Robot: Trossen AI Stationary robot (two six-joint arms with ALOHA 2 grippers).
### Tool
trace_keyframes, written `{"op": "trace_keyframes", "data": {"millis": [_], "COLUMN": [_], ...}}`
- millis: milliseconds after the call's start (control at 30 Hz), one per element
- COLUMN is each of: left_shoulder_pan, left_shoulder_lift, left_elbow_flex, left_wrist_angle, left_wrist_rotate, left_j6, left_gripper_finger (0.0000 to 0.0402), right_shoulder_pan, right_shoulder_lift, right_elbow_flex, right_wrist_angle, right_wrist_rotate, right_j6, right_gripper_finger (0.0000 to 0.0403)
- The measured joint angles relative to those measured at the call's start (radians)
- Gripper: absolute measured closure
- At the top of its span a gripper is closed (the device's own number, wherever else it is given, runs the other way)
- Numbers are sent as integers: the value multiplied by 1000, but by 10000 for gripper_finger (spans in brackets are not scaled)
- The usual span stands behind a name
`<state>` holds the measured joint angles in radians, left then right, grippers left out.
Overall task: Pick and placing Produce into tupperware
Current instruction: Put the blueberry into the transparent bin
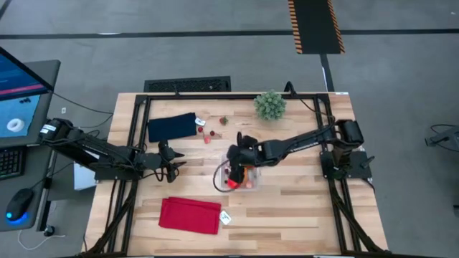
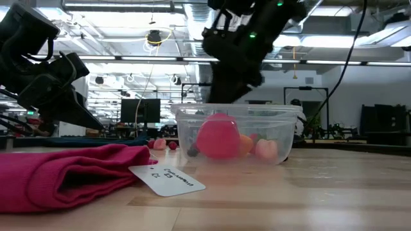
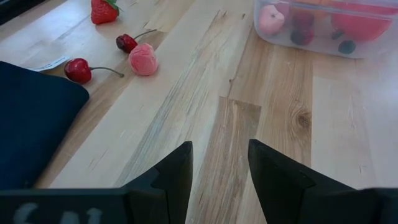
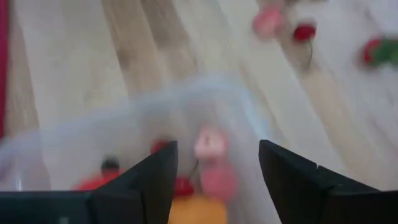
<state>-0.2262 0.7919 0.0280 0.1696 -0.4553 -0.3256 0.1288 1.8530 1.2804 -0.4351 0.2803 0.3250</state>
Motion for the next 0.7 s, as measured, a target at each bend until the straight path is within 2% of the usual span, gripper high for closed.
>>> {"op": "trace_keyframes", "data": {"millis": [200, 400, 700], "left_shoulder_pan": [0, 0, 0], "left_shoulder_lift": [0, 0, 0], "left_elbow_flex": [0, 0, 0], "left_wrist_angle": [0, 0, 0], "left_wrist_rotate": [0, 0, 0], "left_j6": [0, 0, 0], "left_gripper_finger": [256, 256, 256], "right_shoulder_pan": [103, 246, 450], "right_shoulder_lift": [0, -3, -7], "right_elbow_flex": [-1, -1, -1], "right_wrist_angle": [-233, -319, -456], "right_wrist_rotate": [191, 440, 582], "right_j6": [135, 222, 436], "right_gripper_finger": [161, 168, 168]}}
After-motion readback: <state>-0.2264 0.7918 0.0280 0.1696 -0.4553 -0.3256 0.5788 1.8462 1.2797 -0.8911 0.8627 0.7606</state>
